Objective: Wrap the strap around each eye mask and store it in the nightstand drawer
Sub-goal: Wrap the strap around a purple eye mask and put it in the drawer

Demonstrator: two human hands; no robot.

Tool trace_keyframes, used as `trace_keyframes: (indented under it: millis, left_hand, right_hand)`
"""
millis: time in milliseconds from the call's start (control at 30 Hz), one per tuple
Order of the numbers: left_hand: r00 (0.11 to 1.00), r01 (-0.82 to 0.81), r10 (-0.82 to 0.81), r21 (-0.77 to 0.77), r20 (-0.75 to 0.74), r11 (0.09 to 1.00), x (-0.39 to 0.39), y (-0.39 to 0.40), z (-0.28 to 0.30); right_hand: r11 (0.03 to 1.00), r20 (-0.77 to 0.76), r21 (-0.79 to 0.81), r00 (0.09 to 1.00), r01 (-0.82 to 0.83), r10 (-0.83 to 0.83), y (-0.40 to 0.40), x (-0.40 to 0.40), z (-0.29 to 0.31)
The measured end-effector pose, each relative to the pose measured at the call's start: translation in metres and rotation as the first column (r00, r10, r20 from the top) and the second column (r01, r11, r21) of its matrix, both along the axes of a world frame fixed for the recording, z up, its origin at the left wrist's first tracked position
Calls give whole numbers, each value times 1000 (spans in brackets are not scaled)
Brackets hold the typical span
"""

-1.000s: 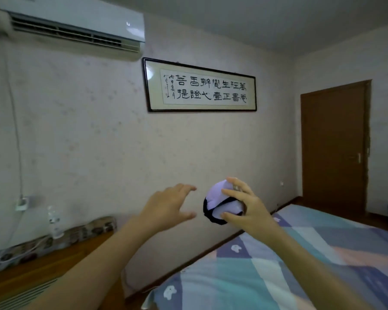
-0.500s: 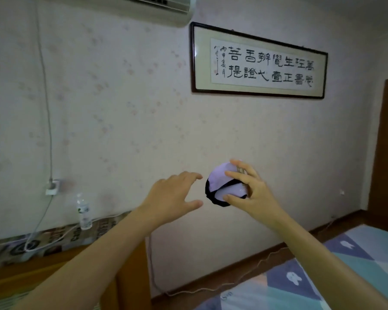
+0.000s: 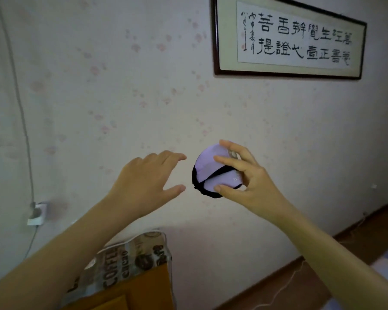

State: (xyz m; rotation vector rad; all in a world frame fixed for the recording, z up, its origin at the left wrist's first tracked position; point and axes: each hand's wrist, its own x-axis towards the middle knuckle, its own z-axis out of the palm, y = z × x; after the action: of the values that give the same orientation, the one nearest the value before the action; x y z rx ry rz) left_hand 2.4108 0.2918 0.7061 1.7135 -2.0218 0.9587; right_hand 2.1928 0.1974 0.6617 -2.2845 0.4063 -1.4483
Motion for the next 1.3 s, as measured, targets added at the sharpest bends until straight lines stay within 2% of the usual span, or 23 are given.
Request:
trace_keyframes:
  millis: [167, 300, 467, 633, 800, 1033, 1300]
  left_hand:
    - [986, 148, -153, -67, -73, 987, 48, -76, 1]
    - [978, 206, -209, -154, -7, 967, 73, -145, -5]
    - [970, 223, -237, -184, -58, 957, 111, -222, -9]
    - [974, 211, -221, -175, -44, 962, 156, -283, 4]
    - [956, 282, -292, -206, -22, 937, 176, -364, 12]
    - [863, 488, -503, -185, -40, 853, 131, -501, -7]
    - [727, 668, -685, -176, -48, 723, -3, -646, -31]
  right_hand:
    - [991, 16, -101, 996, 89, -88, -54, 32, 9]
    - [954, 30, -237, 983, 183, -181, -110, 56, 13]
    - [960, 87, -220, 984, 173, -158, -183, 108, 14]
    - [961, 65, -237, 989, 141, -130, -244, 152, 21]
    - [934, 54, -288, 977, 213, -206, -311, 161, 25]
    - [894, -28, -213, 913, 393, -408, -384, 110, 14]
    - [756, -70, -175, 758, 630, -648, -465, -27, -6]
